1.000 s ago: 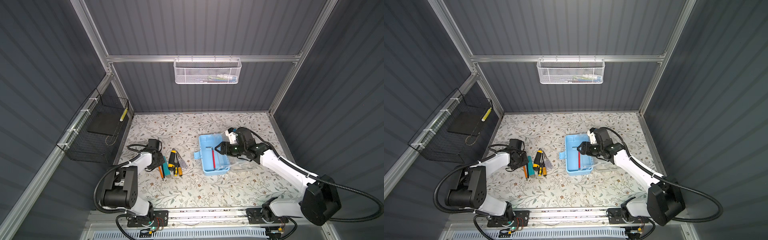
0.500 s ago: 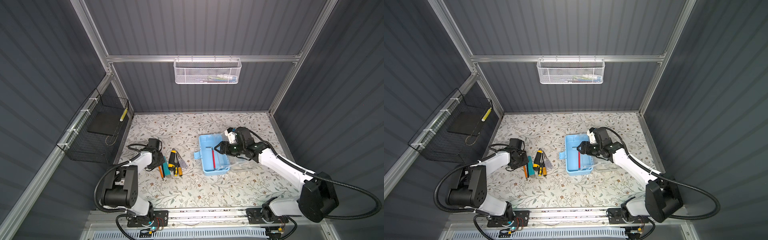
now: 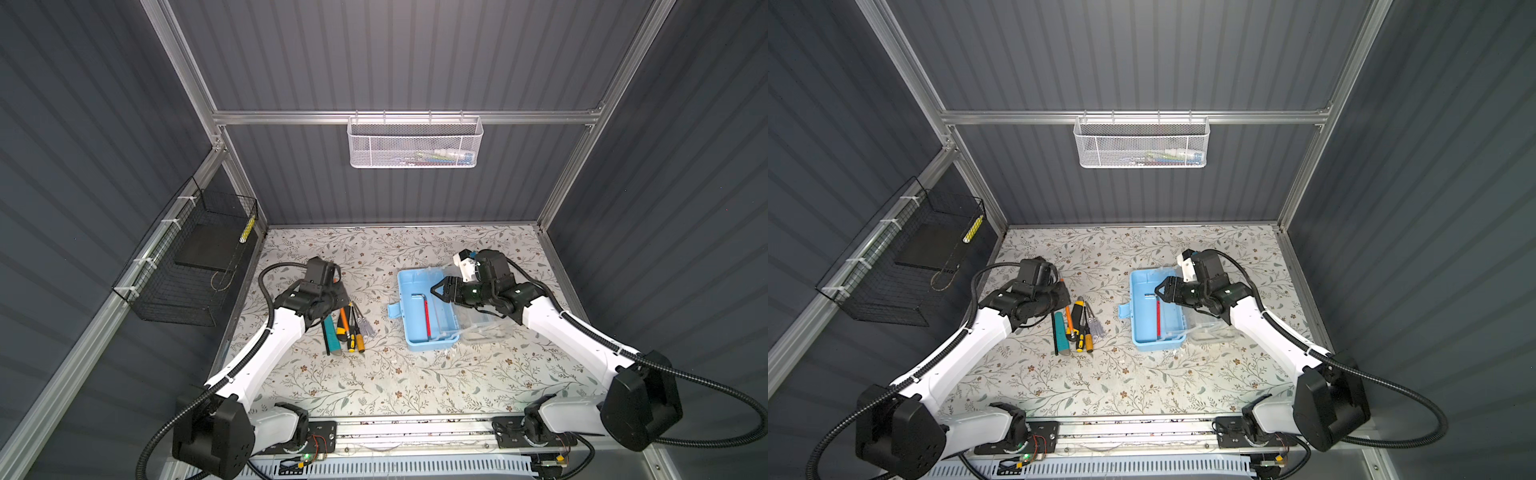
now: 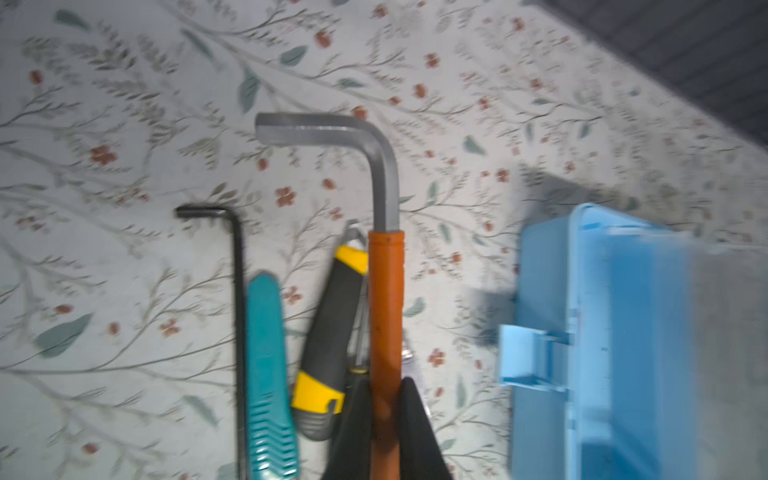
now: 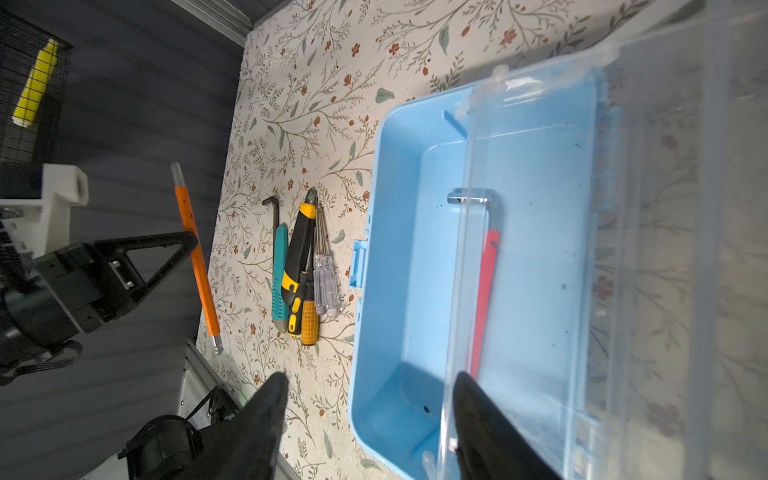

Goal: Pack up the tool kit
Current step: 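Carry the orange hex key into the box beside the red one, release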

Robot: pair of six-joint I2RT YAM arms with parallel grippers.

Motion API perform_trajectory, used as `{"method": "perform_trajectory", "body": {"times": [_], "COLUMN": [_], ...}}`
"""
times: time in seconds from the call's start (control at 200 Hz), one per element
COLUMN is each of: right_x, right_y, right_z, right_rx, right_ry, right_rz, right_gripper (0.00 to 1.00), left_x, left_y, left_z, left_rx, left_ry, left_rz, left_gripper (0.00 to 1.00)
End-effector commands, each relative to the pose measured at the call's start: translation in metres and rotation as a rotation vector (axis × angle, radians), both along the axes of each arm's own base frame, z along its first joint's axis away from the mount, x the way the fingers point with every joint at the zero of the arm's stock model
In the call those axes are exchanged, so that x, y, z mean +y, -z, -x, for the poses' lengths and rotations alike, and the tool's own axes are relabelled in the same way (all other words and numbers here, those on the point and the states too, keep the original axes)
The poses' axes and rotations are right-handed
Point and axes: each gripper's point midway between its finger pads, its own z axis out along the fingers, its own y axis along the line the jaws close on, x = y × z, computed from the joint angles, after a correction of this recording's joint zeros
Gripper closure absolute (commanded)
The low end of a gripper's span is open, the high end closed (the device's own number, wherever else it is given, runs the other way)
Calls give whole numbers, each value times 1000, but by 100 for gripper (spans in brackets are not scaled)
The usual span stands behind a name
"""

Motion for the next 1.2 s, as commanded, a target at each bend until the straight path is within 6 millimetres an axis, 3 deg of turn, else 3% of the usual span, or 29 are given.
{"method": "perform_trajectory", "body": {"times": [0.0,0.195,0.365,0.49,0.73,1.191], "right_x": [-5,-11,-16,-20,-30,-42], "right_y": [-15,-15,-15,-14,-6,7], "right_z": [-3,3,7,10,13,17], "right_rx": [-29,-26,-34,-38,-37,-33], "right_ry": [23,42,56,67,83,100], "right_rz": [-25,-25,-19,-14,-12,-4], "right_gripper": [37,36,36,36,36,35], "left_x": [-54,-135,-177,-194,-217,-224], "left_y": [-34,-47,-36,-23,25,94], "left_z": [-14,-24,-29,-32,-32,-18], "left_rx": [-87,-142,-135,-123,-36,94], "left_ry": [56,189,236,237,253,242], "left_rz": [135,167,194,181,147,41], "left_gripper": [100,100,100,100,100,100]}}
